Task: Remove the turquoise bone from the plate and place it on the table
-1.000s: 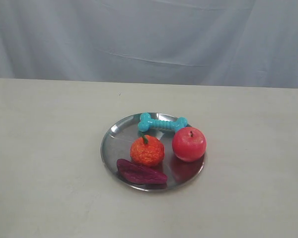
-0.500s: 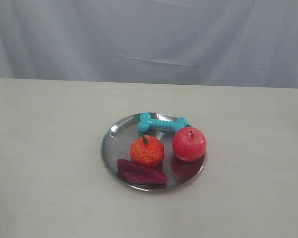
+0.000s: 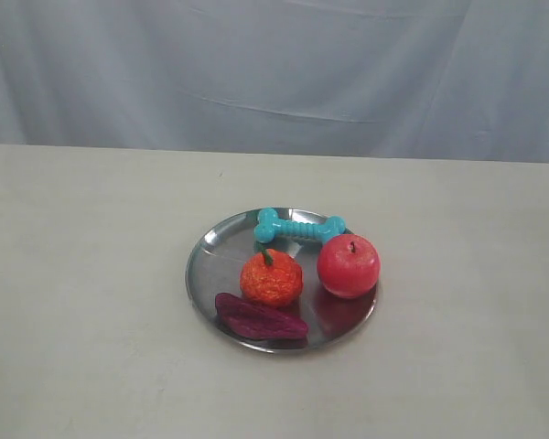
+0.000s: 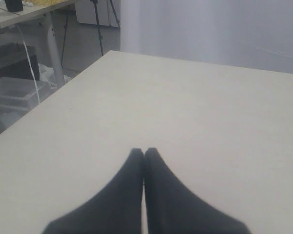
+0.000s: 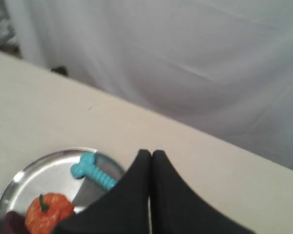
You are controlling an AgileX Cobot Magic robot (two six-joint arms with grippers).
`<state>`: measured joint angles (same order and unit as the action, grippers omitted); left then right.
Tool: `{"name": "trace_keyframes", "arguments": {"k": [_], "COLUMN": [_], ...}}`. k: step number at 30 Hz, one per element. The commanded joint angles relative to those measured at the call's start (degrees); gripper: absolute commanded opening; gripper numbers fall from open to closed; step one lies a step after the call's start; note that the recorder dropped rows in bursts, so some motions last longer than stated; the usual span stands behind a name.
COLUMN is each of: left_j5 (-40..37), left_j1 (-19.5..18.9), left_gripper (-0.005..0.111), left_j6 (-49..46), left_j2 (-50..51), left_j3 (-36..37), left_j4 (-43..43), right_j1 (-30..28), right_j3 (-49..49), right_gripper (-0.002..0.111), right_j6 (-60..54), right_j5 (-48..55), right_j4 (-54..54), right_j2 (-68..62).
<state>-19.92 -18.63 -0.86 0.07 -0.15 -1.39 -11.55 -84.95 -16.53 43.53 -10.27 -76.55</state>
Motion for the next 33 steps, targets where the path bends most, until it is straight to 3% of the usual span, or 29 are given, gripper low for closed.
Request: {"name": "trace_keyframes", "arguments": {"k": [1,5,11,13,17,19,33], "left_j5": [0.3,0.3,0.3,0.3,0.3,0.3,0.3], "left_j1": [-0.1,-0.1,-0.1,-0.1,-0.1,-0.1,-0.1], "left_gripper": [0.0,0.0,0.0,0.0,0.0,0.0,0.0], "left_j6": [0.2,0.2,0.2,0.2,0.2,0.2,0.2], "left_j2": [-0.1,-0.1,-0.1,-0.1,-0.1,-0.1,-0.1], "left_j3": [0.1,0.1,0.1,0.1,0.1,0.1,0.1], "left_j4": [-0.1,-0.1,-0.1,-0.1,-0.1,-0.1,-0.1], "right_j1": [0.2,0.7,2.6,4.0,6.8,7.8,8.4], "right_j3": [-12.8,-20.4,-24.6,-24.8,-24.9,-24.9,-24.9], "right_gripper": [-0.001,-0.001,0.001,0.011,0.042,0.05,0.051], "right_j6": [-13.9,-17.8,-25.1,-29.2,-34.2,-34.4,-37.1], "right_j5": [15.4,21.6,18.7,18.3,16.0,13.7,5.7], "right_j4": [-8.1,-9.3,-9.3,-9.3,-9.0,-8.7,-8.7], "right_j2": [-13.7,-23.3,-35.7,-39.4,-45.2,-47.3,-57.2]}}
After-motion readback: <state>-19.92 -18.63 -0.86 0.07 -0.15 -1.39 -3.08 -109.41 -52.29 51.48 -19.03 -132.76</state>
